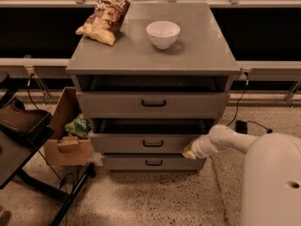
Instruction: Close middle drawer
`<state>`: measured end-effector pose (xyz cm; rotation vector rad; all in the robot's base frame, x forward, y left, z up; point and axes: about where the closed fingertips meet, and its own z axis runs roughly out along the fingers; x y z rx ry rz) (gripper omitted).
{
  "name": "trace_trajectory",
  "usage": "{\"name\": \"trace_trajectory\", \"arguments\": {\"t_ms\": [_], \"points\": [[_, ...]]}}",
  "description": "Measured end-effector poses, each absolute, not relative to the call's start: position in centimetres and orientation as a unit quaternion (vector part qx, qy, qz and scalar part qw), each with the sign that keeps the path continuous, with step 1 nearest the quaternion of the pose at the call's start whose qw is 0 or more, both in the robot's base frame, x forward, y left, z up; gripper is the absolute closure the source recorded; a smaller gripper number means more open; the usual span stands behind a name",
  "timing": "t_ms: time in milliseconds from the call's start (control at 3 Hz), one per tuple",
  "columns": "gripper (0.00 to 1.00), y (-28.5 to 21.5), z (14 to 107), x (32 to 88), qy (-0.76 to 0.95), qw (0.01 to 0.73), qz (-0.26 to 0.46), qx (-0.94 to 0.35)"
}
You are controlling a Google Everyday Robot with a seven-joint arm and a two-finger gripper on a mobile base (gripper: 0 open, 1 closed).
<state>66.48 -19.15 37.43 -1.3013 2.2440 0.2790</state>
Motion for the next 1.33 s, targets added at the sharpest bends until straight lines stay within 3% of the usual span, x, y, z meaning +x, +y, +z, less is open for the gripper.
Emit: {"name": "trace_trajectory", "arguments": {"t_ms": [333,667,1000,1333], "points": [[0.0,-19.1,37.4,66.5,0.83,0.263,0.103,-0.481],[0.0,-19.1,37.4,66.5,0.83,0.263,0.103,-0.481],[0.17,-19.1,37.4,66.5,0.83,0.263,0.103,-0.481],[0.42,-18.2,37.9,65.1,0.816,0.262,0.11,-0.504]]}}
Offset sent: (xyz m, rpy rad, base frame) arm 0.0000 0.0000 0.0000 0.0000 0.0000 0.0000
